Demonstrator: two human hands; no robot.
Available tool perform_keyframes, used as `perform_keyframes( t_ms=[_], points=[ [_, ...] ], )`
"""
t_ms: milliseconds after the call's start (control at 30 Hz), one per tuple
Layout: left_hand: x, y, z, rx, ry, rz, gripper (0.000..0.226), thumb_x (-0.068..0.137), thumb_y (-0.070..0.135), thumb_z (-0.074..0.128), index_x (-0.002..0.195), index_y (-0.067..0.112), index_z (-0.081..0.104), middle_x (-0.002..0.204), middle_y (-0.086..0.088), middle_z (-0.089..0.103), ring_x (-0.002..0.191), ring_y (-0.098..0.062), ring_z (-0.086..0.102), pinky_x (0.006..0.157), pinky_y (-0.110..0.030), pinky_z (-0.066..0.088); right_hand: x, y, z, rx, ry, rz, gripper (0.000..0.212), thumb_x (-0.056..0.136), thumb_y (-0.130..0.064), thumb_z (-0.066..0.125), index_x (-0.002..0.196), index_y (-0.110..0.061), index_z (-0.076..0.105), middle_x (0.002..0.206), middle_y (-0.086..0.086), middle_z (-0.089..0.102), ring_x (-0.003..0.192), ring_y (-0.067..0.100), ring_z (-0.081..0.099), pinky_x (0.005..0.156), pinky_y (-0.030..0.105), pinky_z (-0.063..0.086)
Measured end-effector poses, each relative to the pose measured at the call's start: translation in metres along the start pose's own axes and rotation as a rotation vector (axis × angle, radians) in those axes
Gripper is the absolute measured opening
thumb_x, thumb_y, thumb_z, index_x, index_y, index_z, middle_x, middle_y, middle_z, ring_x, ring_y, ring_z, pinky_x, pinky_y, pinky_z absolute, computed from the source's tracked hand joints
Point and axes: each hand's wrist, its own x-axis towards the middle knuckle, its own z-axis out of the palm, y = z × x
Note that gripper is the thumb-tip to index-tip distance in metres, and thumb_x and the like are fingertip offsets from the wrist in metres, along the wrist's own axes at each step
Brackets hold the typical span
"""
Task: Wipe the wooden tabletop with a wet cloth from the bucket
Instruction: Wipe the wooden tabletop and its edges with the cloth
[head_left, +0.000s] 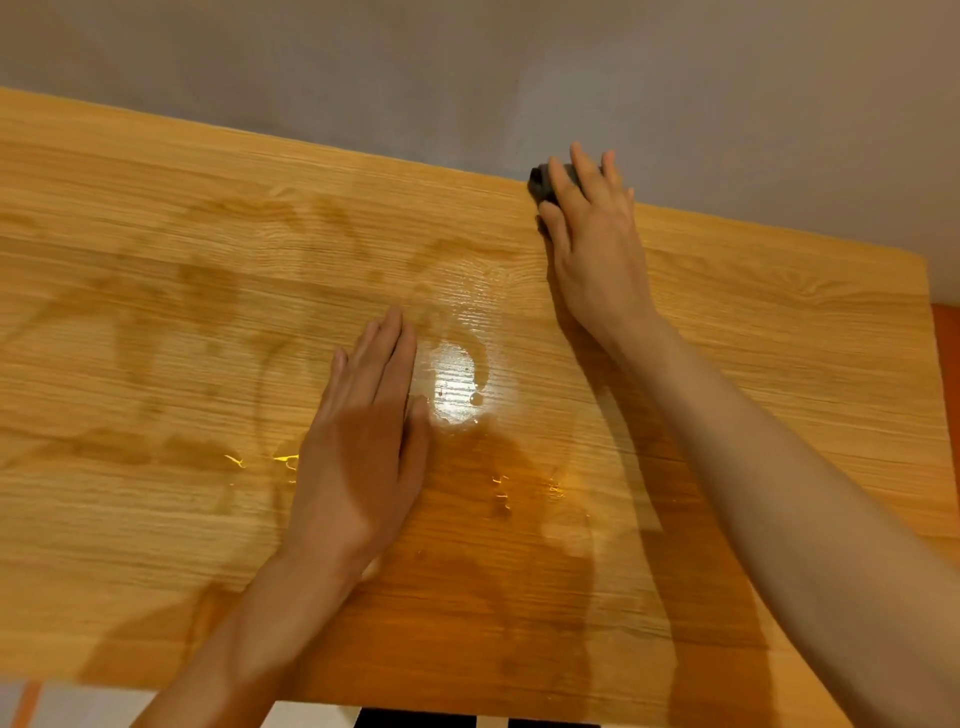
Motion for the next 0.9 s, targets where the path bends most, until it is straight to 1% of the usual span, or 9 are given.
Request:
perform_keyframes(
  t_ms=[133, 300, 400, 533, 600, 667, 767, 833, 900],
  points=[
    [-0.024, -0.015, -0.011, -0.021, -0.003, -0.020, 0.057, 0.105, 0.027, 0.040, 0.157, 0.009, 0.029, 0.167, -0.004, 0.020, 0.156, -0.015, 0.012, 0.128, -0.031, 0.006, -0.045, -0.015, 0.002, 0.027, 0.027, -0.094, 0.043, 0.104, -0.023, 0.040, 0.146, -0.014, 0.040, 0.157, 0.007, 0.028, 0.148, 0.032, 0.012, 0.121, 0.049, 0.009],
    [-0.018, -0.015, -0.007, -0.002, 0.010, 0.008, 0.057, 0.104, 0.024, 0.039, 0.157, 0.005, 0.028, 0.167, -0.008, 0.020, 0.157, -0.020, 0.012, 0.128, -0.039, 0.011, -0.122, -0.040, 0.002, -0.009, -0.175, -0.325, 0.047, 0.102, -0.018, 0.043, 0.148, -0.018, 0.034, 0.159, 0.005, 0.024, 0.149, 0.029, 0.008, 0.121, 0.047, 0.008],
    [-0.021, -0.015, -0.006, 0.023, 0.018, 0.007, 0.057, 0.104, 0.025, 0.039, 0.157, 0.005, 0.028, 0.167, -0.009, 0.020, 0.156, -0.022, 0.013, 0.128, -0.040, 0.012, -0.072, -0.034, 0.002, -0.112, -0.122, -0.242, 0.048, 0.103, -0.017, 0.039, 0.151, -0.017, 0.030, 0.159, 0.009, 0.022, 0.148, 0.034, 0.009, 0.121, 0.049, 0.009],
    [-0.020, -0.015, -0.006, 0.022, 0.043, 0.007, 0.057, 0.105, 0.025, 0.038, 0.157, 0.005, 0.028, 0.167, -0.009, 0.021, 0.156, -0.021, 0.014, 0.128, -0.036, 0.010, 0.009, -0.037, 0.008, -0.086, -0.038, 0.017, 0.046, 0.105, -0.022, 0.030, 0.151, -0.018, 0.029, 0.160, 0.007, 0.019, 0.149, 0.033, 0.005, 0.121, 0.049, 0.005],
    [-0.020, -0.018, -0.005, 0.031, 0.046, 0.012, 0.056, 0.104, 0.024, 0.039, 0.156, 0.005, 0.029, 0.166, -0.009, 0.022, 0.156, -0.022, 0.015, 0.128, -0.036, 0.011, -0.012, -0.044, 0.017, -0.092, -0.001, -0.017, 0.046, 0.105, -0.024, 0.032, 0.150, -0.016, 0.032, 0.160, 0.006, 0.021, 0.149, 0.033, 0.005, 0.121, 0.048, 0.005],
    [-0.021, -0.019, -0.004, 0.038, 0.034, 0.018, 0.057, 0.104, 0.024, 0.038, 0.156, 0.004, 0.029, 0.167, -0.009, 0.022, 0.156, -0.023, 0.016, 0.128, -0.037, 0.011, -0.072, -0.056, 0.020, -0.120, -0.007, -0.170, 0.047, 0.103, -0.025, 0.038, 0.148, -0.015, 0.036, 0.158, 0.008, 0.025, 0.148, 0.036, 0.010, 0.120, 0.050, 0.008],
    [-0.019, -0.020, -0.004, 0.047, 0.015, 0.017, 0.058, 0.104, 0.027, 0.036, 0.157, 0.005, 0.027, 0.167, -0.008, 0.020, 0.156, -0.021, 0.013, 0.128, -0.034, 0.007, -0.153, -0.067, 0.016, -0.115, -0.150, -0.327, 0.051, 0.099, -0.025, 0.047, 0.149, -0.020, 0.034, 0.159, 0.004, 0.022, 0.149, 0.033, 0.008, 0.120, 0.049, 0.009],
    [-0.018, -0.020, -0.004, 0.051, 0.010, 0.013, 0.058, 0.104, 0.028, 0.034, 0.158, 0.006, 0.026, 0.167, -0.008, 0.019, 0.157, -0.020, 0.012, 0.128, -0.032, 0.005, -0.143, -0.060, 0.012, -0.118, -0.163, -0.335, 0.049, 0.101, -0.029, 0.040, 0.149, -0.020, 0.033, 0.159, 0.005, 0.025, 0.148, 0.032, 0.012, 0.119, 0.047, 0.005],
    [-0.018, -0.020, -0.005, 0.051, 0.014, 0.009, 0.058, 0.105, 0.028, 0.034, 0.158, 0.006, 0.026, 0.167, -0.007, 0.019, 0.157, -0.019, 0.011, 0.127, -0.029, 0.003, -0.096, -0.053, 0.013, -0.187, -0.097, -0.211, 0.047, 0.104, -0.028, 0.034, 0.150, -0.016, 0.032, 0.158, 0.010, 0.026, 0.147, 0.035, 0.014, 0.120, 0.047, 0.005]
  ],
)
